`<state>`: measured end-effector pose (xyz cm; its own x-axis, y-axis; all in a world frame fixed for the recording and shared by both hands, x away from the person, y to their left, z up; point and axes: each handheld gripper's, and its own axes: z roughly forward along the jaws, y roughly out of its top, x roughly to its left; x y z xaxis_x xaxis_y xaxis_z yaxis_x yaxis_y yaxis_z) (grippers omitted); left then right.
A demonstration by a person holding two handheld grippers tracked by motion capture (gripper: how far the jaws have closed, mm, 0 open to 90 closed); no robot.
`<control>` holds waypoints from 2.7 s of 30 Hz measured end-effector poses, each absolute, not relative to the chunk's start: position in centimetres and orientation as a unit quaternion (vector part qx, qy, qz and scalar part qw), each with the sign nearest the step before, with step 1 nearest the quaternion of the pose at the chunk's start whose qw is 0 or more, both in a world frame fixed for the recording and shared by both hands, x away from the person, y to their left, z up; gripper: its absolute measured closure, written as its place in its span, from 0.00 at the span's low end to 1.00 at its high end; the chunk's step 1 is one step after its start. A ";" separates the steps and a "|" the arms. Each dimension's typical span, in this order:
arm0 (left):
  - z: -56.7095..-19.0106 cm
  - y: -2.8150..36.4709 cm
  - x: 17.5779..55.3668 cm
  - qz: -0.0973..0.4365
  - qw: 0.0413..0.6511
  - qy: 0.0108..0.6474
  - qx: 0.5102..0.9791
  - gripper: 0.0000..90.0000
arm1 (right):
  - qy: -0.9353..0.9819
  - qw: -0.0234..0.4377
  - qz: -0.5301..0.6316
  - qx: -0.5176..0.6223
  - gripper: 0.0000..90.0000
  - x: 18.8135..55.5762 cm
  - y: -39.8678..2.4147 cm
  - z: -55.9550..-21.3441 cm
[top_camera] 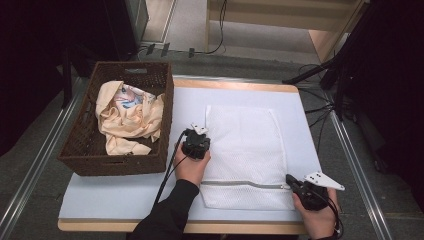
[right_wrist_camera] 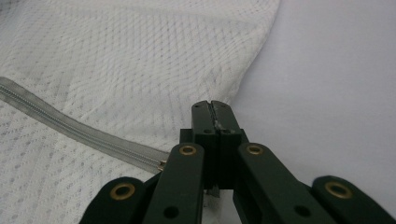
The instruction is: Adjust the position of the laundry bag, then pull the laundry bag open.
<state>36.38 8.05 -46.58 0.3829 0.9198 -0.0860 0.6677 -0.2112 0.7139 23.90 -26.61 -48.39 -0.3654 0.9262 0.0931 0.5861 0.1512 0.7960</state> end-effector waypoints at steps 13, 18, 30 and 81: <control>-46.4 9.7 36.2 0.196 0.334 0.546 0.743 1.00 | 0.738 0.210 0.395 0.506 1.00 24.3 -25.2 -48.3; -46.5 10.2 36.1 0.198 0.333 0.548 0.741 1.00 | 0.741 0.208 0.395 0.501 1.00 24.3 -24.8 -48.4; -46.5 10.8 36.0 0.216 0.322 0.552 0.739 1.00 | 0.747 0.201 0.398 0.493 1.00 24.4 -24.1 -48.4; -43.1 4.4 30.4 0.153 0.445 0.401 0.786 0.50 | 0.717 0.159 0.433 0.523 0.27 22.5 -26.4 -46.9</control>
<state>30.38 4.44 -43.11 0.6307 0.7672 -0.1164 0.4950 -0.2822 0.8218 22.48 -26.41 -46.95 -0.4026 0.8874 0.2248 0.6116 0.0780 0.7873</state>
